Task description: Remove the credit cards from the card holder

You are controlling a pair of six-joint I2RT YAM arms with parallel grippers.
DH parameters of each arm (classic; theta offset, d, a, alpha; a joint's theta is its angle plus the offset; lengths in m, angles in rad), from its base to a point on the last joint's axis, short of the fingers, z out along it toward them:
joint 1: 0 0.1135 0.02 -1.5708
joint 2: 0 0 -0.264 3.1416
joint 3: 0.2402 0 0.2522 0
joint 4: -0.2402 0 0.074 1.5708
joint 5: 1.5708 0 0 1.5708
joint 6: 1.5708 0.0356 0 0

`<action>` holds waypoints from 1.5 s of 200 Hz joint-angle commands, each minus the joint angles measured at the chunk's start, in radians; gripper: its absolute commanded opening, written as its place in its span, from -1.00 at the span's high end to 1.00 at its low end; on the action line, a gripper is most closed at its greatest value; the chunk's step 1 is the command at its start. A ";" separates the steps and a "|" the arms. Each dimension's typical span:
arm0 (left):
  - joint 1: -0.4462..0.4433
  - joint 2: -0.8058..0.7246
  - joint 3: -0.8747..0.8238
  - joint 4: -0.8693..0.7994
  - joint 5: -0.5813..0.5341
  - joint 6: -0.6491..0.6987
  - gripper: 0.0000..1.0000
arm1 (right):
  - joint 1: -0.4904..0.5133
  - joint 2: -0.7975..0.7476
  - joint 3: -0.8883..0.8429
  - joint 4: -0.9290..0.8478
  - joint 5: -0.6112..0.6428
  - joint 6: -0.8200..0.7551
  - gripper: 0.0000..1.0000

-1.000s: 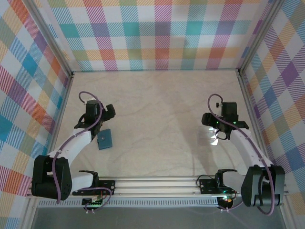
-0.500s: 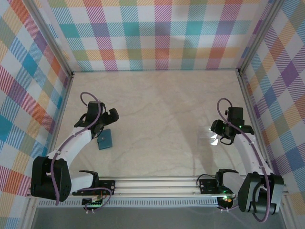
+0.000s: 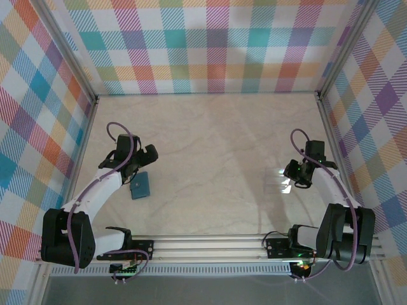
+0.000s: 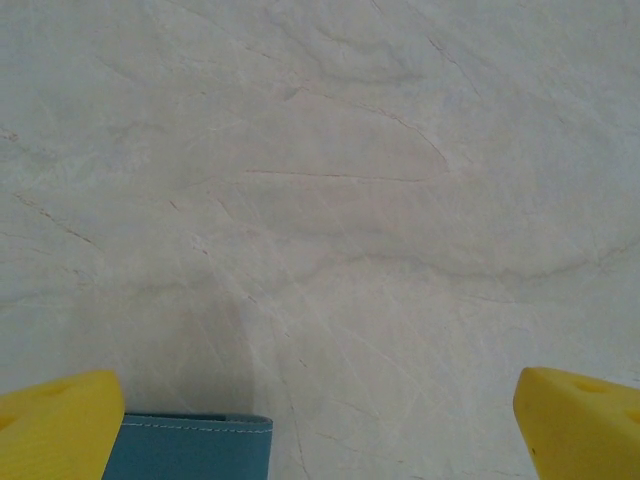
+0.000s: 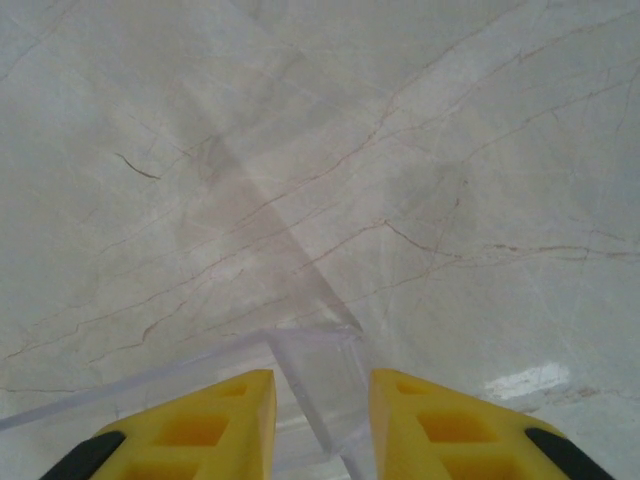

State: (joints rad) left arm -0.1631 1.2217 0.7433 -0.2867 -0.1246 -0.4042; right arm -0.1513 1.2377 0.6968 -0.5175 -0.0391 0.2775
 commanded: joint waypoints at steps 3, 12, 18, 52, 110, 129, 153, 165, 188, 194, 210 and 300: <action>-0.006 -0.003 0.028 -0.018 -0.026 -0.018 -1.00 | -0.008 0.009 0.032 0.005 -0.031 -0.037 0.39; -0.007 -0.003 0.027 -0.019 -0.026 -0.022 -1.00 | -0.008 0.011 0.031 0.014 -0.045 -0.035 0.40; -0.008 -0.002 0.027 -0.020 -0.025 -0.024 -1.00 | -0.006 0.017 0.032 0.014 -0.050 -0.037 0.41; -0.007 0.001 0.031 -0.032 -0.040 -0.042 -1.00 | -0.006 0.060 0.052 0.005 -0.077 -0.046 0.50; -0.007 -0.017 0.031 -0.065 -0.066 -0.064 -1.00 | -0.006 0.030 0.041 0.005 -0.075 -0.046 0.66; -0.007 -0.017 0.037 -0.077 -0.069 -0.070 -1.00 | -0.005 0.022 0.037 0.007 -0.086 -0.046 0.76; -0.007 -0.013 0.053 -0.099 -0.067 -0.072 -1.00 | -0.004 0.023 0.041 0.001 -0.089 -0.044 0.87; -0.007 -0.009 0.061 -0.107 -0.066 -0.076 -1.00 | 0.000 0.021 0.046 -0.004 -0.088 -0.041 0.90; -0.007 -0.003 0.074 -0.121 -0.041 -0.071 -1.00 | 0.031 0.022 0.074 -0.020 -0.069 -0.029 0.94; -0.007 -0.004 0.075 -0.121 -0.031 -0.067 -1.00 | 0.046 0.024 0.086 -0.027 -0.058 -0.023 0.95; -0.007 0.005 0.085 -0.134 -0.016 -0.064 -1.00 | 0.101 0.048 0.127 -0.041 -0.028 -0.004 0.96; -0.017 0.036 0.086 -0.175 0.084 -0.047 -1.00 | 0.498 0.502 0.649 -0.178 0.145 0.073 1.00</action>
State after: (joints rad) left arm -0.1680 1.2556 0.8165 -0.4080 -0.0708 -0.4526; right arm 0.2676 1.6367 1.2049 -0.6273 0.0582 0.3153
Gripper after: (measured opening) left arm 0.998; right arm 0.068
